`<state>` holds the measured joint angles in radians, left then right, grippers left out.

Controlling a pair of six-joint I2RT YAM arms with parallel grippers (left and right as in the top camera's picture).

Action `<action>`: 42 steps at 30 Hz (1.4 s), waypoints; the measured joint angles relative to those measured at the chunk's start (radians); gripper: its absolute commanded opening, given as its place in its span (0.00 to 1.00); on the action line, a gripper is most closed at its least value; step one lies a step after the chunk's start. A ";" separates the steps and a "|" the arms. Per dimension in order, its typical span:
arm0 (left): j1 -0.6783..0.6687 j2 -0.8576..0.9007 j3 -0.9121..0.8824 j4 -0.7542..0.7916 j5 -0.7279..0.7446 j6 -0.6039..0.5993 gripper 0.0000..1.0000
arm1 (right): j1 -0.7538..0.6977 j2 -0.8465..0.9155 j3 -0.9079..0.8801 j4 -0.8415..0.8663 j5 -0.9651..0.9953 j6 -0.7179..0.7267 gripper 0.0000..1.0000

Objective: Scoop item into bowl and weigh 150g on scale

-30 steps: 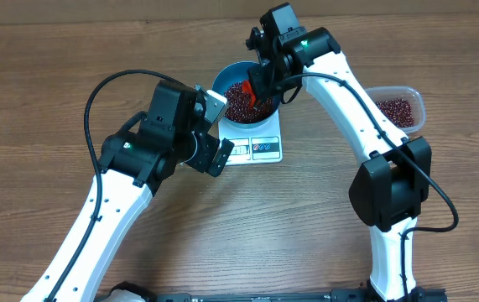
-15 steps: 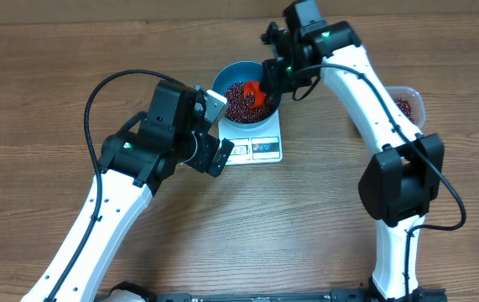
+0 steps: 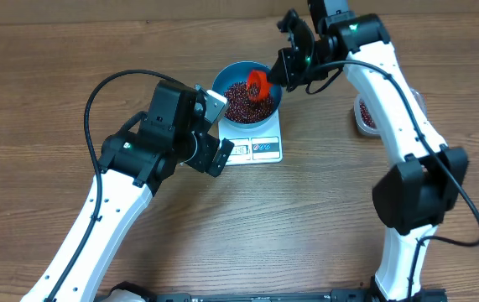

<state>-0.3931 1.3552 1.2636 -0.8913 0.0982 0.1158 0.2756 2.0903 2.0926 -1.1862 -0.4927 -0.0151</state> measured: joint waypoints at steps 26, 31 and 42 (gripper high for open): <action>0.000 0.000 0.000 0.000 0.000 0.000 1.00 | 0.006 -0.064 0.004 -0.010 0.079 -0.012 0.04; 0.000 0.000 0.000 0.000 0.000 0.000 0.99 | 0.035 -0.064 0.004 -0.011 0.134 -0.011 0.04; 0.000 0.000 0.000 0.000 0.000 0.000 0.99 | 0.123 -0.064 0.004 -0.011 0.295 -0.013 0.04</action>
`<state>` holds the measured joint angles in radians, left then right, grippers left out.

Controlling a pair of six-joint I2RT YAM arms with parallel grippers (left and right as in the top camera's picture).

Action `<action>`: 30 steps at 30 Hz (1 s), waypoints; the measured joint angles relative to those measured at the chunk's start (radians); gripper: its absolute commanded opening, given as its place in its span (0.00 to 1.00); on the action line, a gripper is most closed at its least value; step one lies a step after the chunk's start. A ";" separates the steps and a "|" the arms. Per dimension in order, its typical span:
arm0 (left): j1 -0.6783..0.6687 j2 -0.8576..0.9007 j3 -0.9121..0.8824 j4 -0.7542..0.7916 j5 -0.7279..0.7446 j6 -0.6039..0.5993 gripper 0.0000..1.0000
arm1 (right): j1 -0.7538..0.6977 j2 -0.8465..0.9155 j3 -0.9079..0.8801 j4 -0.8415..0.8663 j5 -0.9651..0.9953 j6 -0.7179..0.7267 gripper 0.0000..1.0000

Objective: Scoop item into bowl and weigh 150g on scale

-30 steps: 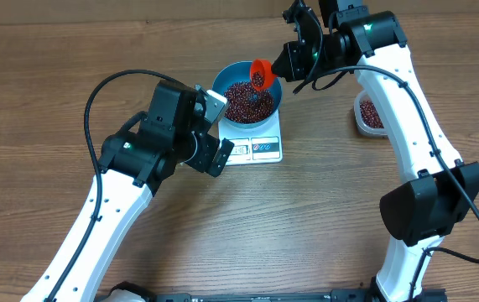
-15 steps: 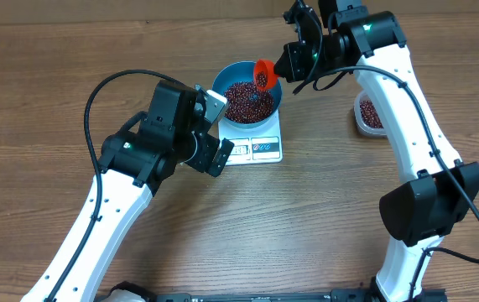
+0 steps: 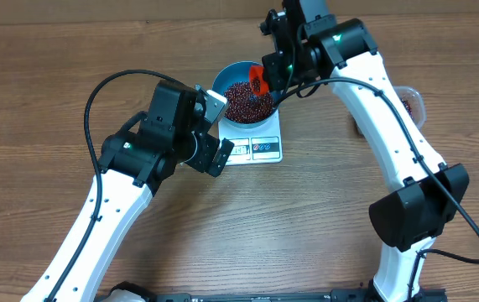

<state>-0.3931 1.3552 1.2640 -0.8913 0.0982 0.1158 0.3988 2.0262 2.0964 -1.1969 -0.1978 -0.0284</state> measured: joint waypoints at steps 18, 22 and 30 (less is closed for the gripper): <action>0.000 0.000 0.000 0.000 0.000 0.000 1.00 | 0.001 0.000 0.000 -0.012 0.022 -0.020 0.04; 0.000 0.000 0.000 0.000 0.000 0.000 0.99 | 0.001 0.000 0.000 -0.011 0.019 -0.024 0.04; 0.000 0.000 0.000 0.000 0.000 0.000 1.00 | 0.001 0.000 0.000 -0.014 0.019 -0.025 0.04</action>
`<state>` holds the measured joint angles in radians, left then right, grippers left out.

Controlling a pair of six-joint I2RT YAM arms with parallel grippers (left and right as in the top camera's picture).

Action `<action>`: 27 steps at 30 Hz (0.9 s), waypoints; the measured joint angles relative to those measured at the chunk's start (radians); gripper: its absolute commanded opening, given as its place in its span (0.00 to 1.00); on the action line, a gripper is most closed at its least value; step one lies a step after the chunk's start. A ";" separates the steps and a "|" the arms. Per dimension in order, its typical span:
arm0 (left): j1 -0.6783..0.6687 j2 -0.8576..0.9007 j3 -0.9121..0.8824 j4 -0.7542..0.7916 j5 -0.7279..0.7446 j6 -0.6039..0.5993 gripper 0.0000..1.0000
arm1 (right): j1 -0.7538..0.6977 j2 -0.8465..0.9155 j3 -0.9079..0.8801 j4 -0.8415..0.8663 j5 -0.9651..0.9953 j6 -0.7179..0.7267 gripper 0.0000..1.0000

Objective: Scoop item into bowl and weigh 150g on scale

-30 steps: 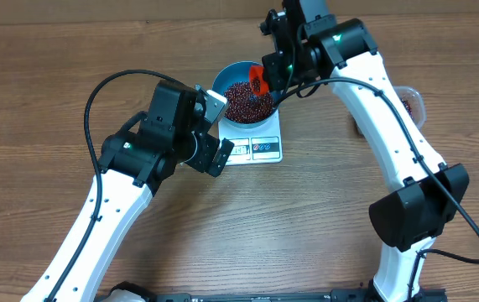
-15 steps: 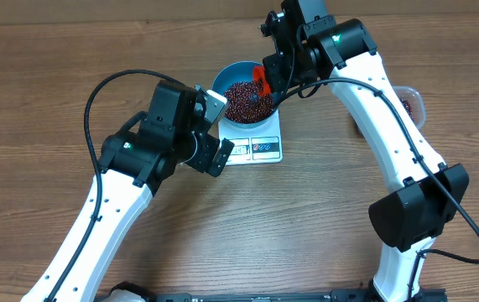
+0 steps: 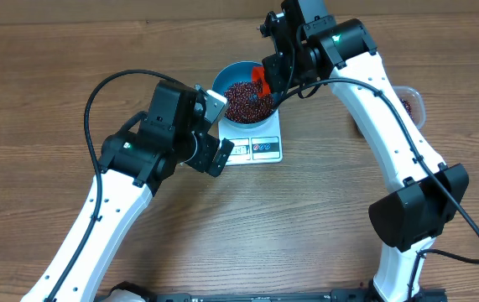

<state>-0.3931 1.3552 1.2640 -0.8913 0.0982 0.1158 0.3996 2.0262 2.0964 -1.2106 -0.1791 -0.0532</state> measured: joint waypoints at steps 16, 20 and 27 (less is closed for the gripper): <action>0.000 0.000 0.000 0.000 0.000 0.000 1.00 | 0.033 0.000 0.000 -0.004 0.067 -0.003 0.04; 0.000 0.000 0.000 0.000 0.000 0.000 0.99 | 0.033 0.000 0.000 -0.005 0.086 -0.025 0.04; 0.000 0.000 0.000 0.000 0.000 0.000 1.00 | 0.033 0.000 0.000 -0.004 0.074 -0.045 0.04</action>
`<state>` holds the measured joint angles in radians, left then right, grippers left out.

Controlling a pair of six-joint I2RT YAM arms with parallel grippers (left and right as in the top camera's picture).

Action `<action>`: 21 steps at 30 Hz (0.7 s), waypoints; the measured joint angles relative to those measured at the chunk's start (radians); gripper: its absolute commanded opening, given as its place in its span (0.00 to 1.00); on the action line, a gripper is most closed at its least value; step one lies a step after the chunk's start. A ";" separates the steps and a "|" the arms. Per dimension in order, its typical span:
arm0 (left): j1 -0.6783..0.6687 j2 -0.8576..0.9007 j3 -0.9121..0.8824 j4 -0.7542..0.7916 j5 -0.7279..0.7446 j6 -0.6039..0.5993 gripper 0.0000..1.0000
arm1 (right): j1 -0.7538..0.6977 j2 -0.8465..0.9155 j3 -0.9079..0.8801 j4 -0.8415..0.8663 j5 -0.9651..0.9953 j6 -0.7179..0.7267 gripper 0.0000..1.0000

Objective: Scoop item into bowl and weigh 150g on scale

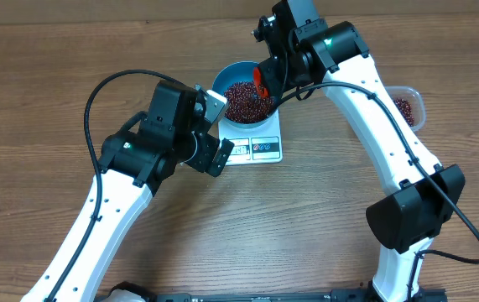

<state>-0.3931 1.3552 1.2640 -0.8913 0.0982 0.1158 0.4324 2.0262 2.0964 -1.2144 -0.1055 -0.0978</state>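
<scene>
A blue bowl (222, 82) full of dark red beans (242, 99) stands on a small white scale (262, 148) at the table's back centre. My right gripper (266, 77) hangs over the bowl's right rim, shut on a red scoop (258, 79) that dips toward the beans. My left gripper (215, 105) sits against the bowl's left side, beside the scale; its fingers are hidden under the wrist, so its state cannot be told.
A clear tub (408, 104) of the same beans stands at the right, behind my right arm. The left arm's black cable (96, 92) loops over the wooden table to the left of the bowl.
My right gripper has shifted slightly left and back over the bowl's rim with the scoop. The tub at the right shows more fully. The left arm has not moved.
First my right gripper held the red scoop over the bowl's right side, the arm stretching from the tub side. Then it stood farther left at the bowl's back right rim, scoop in the beans. It has stayed there, creeping left. The left arm kept still throughout.
</scene>
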 measured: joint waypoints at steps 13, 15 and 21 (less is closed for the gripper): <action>0.000 0.000 0.000 0.000 0.000 0.000 1.00 | -0.044 0.000 0.000 -0.008 -0.154 -0.008 0.04; 0.000 0.000 0.000 0.000 0.000 0.000 1.00 | -0.058 0.000 0.000 -0.011 -0.177 -0.007 0.04; 0.000 0.000 0.000 0.000 0.000 0.000 1.00 | -0.100 0.000 0.000 -0.022 -0.227 -0.007 0.04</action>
<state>-0.3931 1.3552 1.2640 -0.8913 0.0982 0.1158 0.3328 2.0262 2.0964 -1.2366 -0.3328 -0.1051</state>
